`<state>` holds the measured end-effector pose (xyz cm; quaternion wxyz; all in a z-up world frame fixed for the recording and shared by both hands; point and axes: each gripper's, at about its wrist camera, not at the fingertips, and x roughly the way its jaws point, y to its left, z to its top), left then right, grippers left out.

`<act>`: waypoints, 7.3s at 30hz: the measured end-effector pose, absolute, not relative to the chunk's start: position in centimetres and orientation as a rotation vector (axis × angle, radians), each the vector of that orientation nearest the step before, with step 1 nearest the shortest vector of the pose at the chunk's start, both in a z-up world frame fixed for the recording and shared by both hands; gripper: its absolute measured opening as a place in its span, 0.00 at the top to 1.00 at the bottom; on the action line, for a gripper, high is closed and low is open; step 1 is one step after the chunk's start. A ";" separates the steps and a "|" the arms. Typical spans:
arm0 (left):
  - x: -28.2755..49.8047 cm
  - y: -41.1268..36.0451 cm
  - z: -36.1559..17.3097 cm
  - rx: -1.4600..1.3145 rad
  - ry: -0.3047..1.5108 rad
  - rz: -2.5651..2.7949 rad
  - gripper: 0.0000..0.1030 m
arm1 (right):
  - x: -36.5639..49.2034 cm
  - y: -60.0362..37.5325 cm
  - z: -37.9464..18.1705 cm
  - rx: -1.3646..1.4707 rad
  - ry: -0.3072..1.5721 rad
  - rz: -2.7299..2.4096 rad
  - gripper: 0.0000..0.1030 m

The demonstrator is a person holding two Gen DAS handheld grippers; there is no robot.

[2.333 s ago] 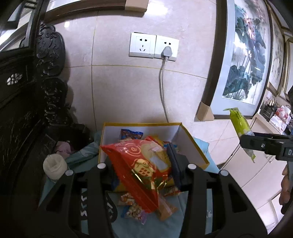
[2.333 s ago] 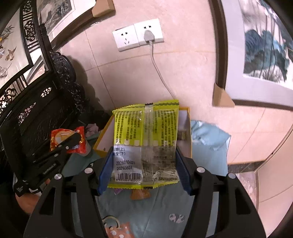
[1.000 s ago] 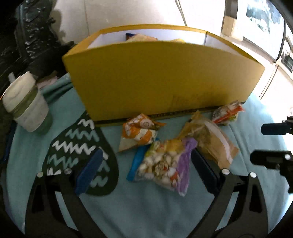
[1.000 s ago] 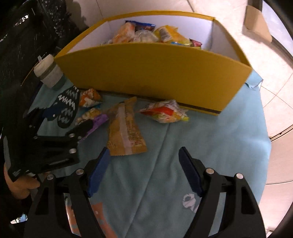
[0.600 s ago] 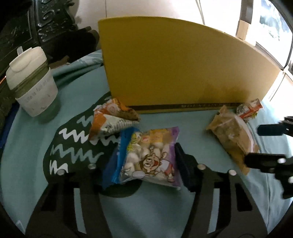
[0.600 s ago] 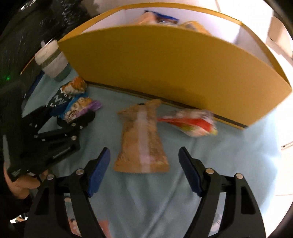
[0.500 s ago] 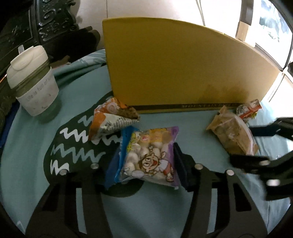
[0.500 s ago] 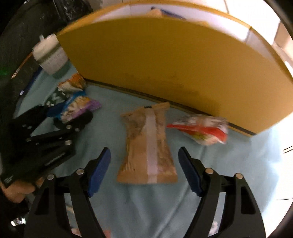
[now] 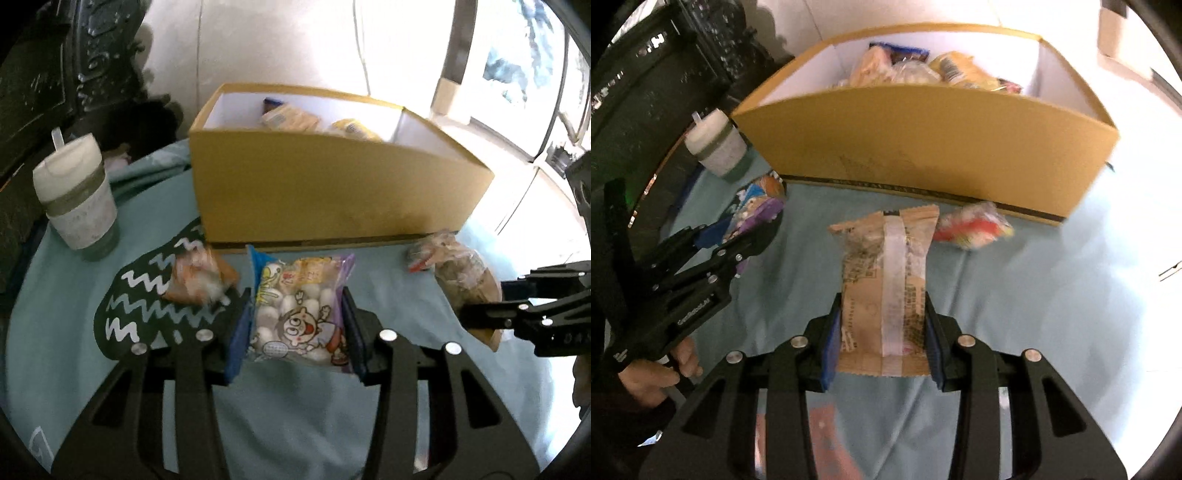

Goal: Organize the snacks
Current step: 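Carry the brown bag and candy bag over the box and open both tools, then move both open tools back to the last packets on the cloth, then grasp the orange packet with the left tool while the right tool grasps the red-topped candy bag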

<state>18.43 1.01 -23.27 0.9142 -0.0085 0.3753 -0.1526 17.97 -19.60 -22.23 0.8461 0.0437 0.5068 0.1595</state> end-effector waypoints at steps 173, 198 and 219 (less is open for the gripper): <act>15.7 2.0 -25.8 0.036 0.963 -0.132 0.21 | 18.5 -22.4 -26.5 -0.088 1.212 0.196 0.30; 15.7 1.1 -26.9 0.040 0.882 -0.180 0.25 | 25.6 -15.2 -27.4 -0.173 1.262 0.257 0.01; 17.4 -1.1 -28.8 0.112 0.976 -0.222 0.02 | 22.3 -17.1 -24.3 -0.227 1.092 0.271 0.34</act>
